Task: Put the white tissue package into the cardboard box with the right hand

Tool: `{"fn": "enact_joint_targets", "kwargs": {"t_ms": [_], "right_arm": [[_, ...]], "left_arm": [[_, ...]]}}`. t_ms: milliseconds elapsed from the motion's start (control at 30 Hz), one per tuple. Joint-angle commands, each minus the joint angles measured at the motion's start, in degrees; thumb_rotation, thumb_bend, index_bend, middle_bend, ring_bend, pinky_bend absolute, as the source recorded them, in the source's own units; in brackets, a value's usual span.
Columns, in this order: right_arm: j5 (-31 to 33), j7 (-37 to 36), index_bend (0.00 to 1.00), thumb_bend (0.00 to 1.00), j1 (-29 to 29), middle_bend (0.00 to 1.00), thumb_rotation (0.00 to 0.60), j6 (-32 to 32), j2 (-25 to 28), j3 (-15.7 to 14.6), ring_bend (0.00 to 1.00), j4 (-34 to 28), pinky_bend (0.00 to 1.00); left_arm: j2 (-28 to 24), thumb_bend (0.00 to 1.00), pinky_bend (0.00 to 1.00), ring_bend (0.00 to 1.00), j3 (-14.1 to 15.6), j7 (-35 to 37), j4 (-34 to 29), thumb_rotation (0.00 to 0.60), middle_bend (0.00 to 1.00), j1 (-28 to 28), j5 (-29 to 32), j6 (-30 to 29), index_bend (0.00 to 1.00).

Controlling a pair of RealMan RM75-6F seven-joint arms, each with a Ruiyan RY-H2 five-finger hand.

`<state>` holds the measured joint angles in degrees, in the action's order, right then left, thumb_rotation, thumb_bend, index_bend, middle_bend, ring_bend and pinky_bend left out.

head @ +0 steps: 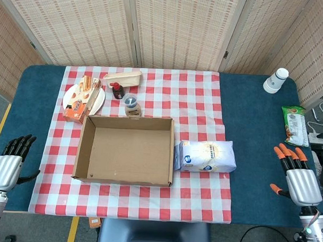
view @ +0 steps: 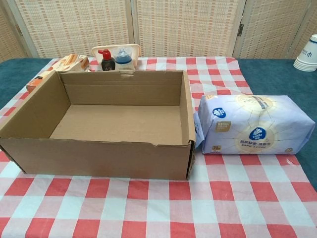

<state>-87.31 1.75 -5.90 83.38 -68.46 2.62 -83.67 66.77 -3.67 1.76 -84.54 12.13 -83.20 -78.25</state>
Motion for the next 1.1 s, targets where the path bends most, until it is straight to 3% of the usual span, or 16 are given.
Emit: {"fn": "enact_joint_targets", "kwargs": {"t_ms": [33,867,1100], "right_arm": [[-0.05,-0.05,0.0,0.0,-0.01,0.0,0.6,-0.03,-0.02,-0.04,0.0,0.09,0.0],[-0.43,0.85,0.0,0.0,-1.23,0.0,0.6,-0.89,1.99,0.52,0.0,-3.18,0.0],[0.3,2.07,0.0,0.0,-3.07,0.0,0.6,-4.33,4.67,0.81,0.0,-8.44,0.0]], "left_arm": [[0.02,0.2,0.07,0.0,0.03,0.0,0.0,0.6,0.0,-0.01,0.0,0.02,0.0],[-0.51,0.2,0.07,0.0,0.47,0.61,0.18,0.6,0.0,-0.87,-0.01,-0.58,0.0],[-0.37,0.2,0.07,0.0,0.55,0.09,-0.25,0.6,0.0,-0.5,-0.47,-0.18,0.0]]}}
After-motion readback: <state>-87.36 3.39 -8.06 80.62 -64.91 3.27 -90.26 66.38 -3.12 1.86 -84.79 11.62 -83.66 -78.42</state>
